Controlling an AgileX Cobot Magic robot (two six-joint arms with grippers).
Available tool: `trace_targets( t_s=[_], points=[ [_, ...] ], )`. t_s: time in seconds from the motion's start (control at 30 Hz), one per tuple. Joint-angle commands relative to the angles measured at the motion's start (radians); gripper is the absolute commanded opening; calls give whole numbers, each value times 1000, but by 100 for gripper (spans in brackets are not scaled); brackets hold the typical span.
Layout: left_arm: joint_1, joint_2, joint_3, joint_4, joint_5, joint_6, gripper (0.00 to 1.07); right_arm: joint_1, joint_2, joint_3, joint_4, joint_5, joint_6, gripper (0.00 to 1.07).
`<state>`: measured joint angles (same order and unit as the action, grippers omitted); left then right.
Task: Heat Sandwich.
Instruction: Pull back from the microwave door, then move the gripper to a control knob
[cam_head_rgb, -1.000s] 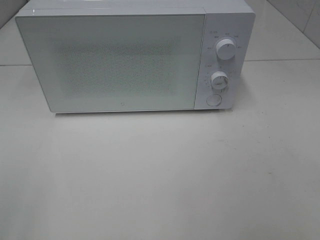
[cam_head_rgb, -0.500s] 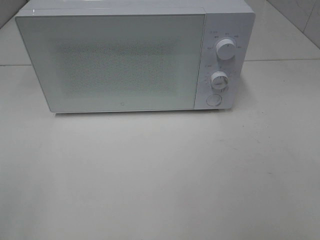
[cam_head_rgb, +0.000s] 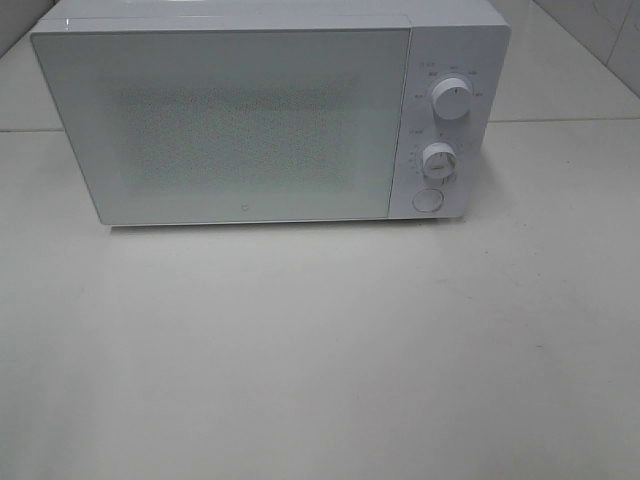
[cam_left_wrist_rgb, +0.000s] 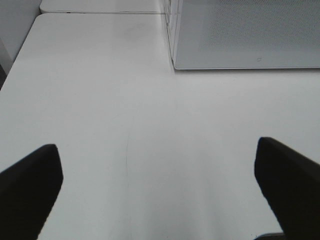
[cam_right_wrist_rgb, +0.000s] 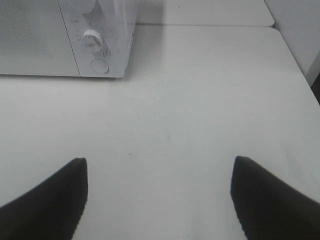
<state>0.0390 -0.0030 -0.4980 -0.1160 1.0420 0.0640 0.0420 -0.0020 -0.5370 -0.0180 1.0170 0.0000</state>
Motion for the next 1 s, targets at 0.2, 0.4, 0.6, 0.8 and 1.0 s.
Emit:
trace_targets(
  t_s=[0.2, 0.4, 0.6, 0.8, 1.0],
  points=[
    [2, -30, 3, -2, -5, -2, 101, -7, 107, -14, 2, -132, 0, 76],
    [2, -30, 3, -1, -5, -2, 101, -7, 204, -14, 2, -230, 0, 76],
    [2, -30, 3, -1, -5, -2, 101, -7, 315, -9, 2, -371, 0, 76],
    [2, -30, 3, -1, -5, -2, 101, -7, 403, -9, 2, -468, 0, 76],
    [2, -30, 3, -1, -5, -2, 101, -7, 522, -9, 2, -582, 0, 76]
  ],
)
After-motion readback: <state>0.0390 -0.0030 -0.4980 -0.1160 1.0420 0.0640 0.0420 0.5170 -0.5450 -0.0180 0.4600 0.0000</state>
